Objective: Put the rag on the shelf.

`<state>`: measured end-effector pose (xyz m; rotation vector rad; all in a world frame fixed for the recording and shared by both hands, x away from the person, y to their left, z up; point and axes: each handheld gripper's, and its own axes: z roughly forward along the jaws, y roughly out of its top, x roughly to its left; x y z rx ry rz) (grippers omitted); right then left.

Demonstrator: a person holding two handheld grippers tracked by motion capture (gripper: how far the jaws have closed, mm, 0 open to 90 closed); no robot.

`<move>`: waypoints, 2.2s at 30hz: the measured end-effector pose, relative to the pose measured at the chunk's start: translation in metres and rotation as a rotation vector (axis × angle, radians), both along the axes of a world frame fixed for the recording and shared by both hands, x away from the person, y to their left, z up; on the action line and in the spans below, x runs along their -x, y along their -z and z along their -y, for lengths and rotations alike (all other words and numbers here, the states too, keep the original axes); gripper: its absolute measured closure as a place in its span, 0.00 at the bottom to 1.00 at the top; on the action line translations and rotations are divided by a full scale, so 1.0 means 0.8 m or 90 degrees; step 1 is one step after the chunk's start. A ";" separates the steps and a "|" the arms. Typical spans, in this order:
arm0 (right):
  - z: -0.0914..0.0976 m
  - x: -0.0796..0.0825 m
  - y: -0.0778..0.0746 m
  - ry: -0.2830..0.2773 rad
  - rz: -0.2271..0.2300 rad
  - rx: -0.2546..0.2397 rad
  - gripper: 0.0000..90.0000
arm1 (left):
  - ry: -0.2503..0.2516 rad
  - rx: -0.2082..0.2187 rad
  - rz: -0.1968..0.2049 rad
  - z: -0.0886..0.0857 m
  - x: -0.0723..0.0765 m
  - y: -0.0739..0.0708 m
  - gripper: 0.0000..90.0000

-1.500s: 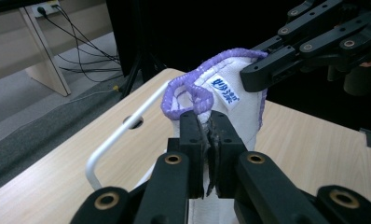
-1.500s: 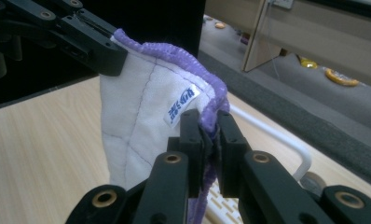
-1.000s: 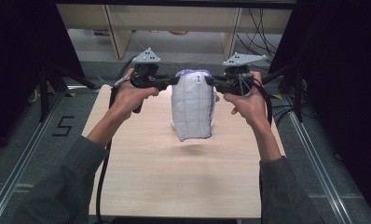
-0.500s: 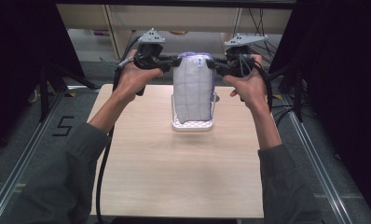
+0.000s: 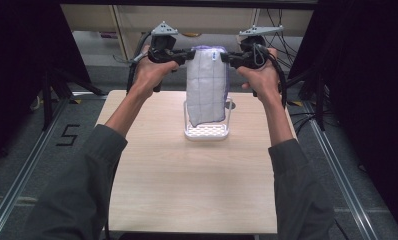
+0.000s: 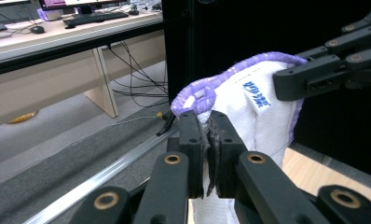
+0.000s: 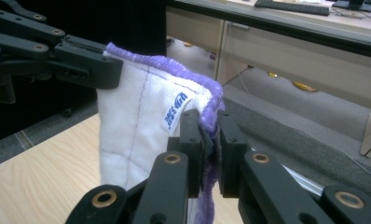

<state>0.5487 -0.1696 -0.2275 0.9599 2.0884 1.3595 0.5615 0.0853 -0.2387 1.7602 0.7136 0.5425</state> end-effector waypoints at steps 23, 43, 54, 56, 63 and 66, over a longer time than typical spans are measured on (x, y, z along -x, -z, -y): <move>-0.019 -0.072 0.071 0.073 -0.052 0.007 0.92 | -0.064 0.048 -0.062 -0.006 -0.063 0.082 0.91; -0.022 -0.088 0.119 0.114 -0.121 0.071 0.80 | -0.072 -0.006 -0.137 0.006 -0.076 0.122 0.80; -0.006 -0.083 0.111 0.130 -0.126 0.063 0.67 | -0.094 -0.029 -0.180 -0.027 -0.066 0.127 0.70; 0.000 -0.080 0.108 0.129 -0.119 0.063 0.65 | -0.090 -0.037 -0.182 -0.035 -0.061 0.128 0.70; 0.020 -0.066 0.107 0.119 -0.133 0.061 0.60 | -0.081 -0.040 -0.190 -0.064 -0.043 0.131 0.65; 0.028 -0.060 0.109 0.116 -0.129 0.048 0.59 | -0.090 -0.045 -0.196 -0.072 -0.036 0.130 0.60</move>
